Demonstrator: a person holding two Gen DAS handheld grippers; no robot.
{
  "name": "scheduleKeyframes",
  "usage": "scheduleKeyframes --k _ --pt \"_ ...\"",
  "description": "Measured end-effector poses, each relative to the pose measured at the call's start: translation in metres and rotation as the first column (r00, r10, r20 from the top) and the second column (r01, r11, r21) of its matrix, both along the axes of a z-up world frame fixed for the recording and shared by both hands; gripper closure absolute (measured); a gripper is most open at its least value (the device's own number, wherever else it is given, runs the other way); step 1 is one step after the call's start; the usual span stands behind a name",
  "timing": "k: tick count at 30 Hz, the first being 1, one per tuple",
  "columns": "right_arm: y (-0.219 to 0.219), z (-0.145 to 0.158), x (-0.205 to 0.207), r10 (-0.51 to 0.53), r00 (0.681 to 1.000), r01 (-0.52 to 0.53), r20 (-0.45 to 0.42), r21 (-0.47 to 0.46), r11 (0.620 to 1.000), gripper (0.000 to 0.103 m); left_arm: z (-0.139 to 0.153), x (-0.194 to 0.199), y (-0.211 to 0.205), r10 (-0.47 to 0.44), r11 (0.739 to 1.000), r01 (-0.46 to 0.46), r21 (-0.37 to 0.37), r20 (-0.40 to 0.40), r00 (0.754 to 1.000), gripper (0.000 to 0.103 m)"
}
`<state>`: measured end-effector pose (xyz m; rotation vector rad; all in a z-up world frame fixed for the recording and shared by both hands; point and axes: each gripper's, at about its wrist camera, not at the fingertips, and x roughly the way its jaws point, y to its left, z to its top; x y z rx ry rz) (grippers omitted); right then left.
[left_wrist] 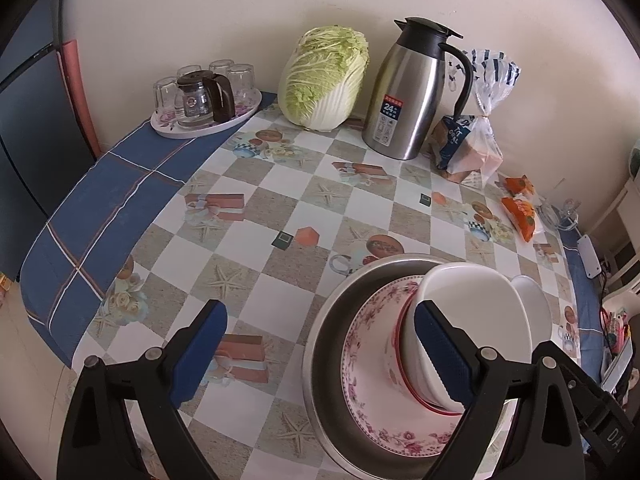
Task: Organize plates and bowls
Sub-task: 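Withdraw both tools up away from the basin, then move both tools over to the white round bowl beside the basin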
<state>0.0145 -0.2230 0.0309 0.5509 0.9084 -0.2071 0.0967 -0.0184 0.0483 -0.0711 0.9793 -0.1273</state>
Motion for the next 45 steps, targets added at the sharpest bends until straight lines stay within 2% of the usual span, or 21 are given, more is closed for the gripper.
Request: scheduleKeyframes --k 6,14,22,29,35,41,45 --pt "-0.004 0.003 -0.003 -0.01 1.0 0.01 0.019 -0.001 1.0 0.0 0.002 0.0 0.003 0.027 0.999 -0.027 0.021 0.013 1.0 0.008" --pt "-0.018 0.009 -0.008 -0.016 0.999 0.015 0.039 0.013 1.0 0.0 0.011 -0.007 -0.008 0.011 1.0 -0.012 0.023 0.055 0.998 0.008" --pt "-0.063 0.015 -0.026 -0.102 0.993 0.099 0.06 0.041 0.994 0.0 0.023 -0.016 -0.03 -0.048 0.999 0.046 0.027 0.115 0.992 0.008" --pt "-0.112 0.011 -0.045 -0.208 0.977 0.205 0.044 0.054 0.977 0.0 0.033 -0.025 -0.057 -0.124 0.992 0.12 0.037 0.157 0.98 0.008" --pt "-0.145 -0.004 -0.057 -0.275 0.961 0.273 0.012 0.091 0.958 0.0 0.044 -0.027 -0.081 -0.209 0.977 0.214 -0.02 0.157 0.965 0.008" --pt "-0.159 -0.023 -0.053 -0.281 0.959 0.284 -0.048 0.08 0.955 0.0 0.063 -0.027 -0.111 -0.31 0.943 0.327 -0.059 0.195 0.93 0.008" --pt "-0.163 -0.039 -0.047 -0.276 0.956 0.284 -0.097 0.086 0.955 0.0 0.064 -0.019 -0.139 -0.361 0.927 0.373 -0.05 0.164 0.918 0.008"
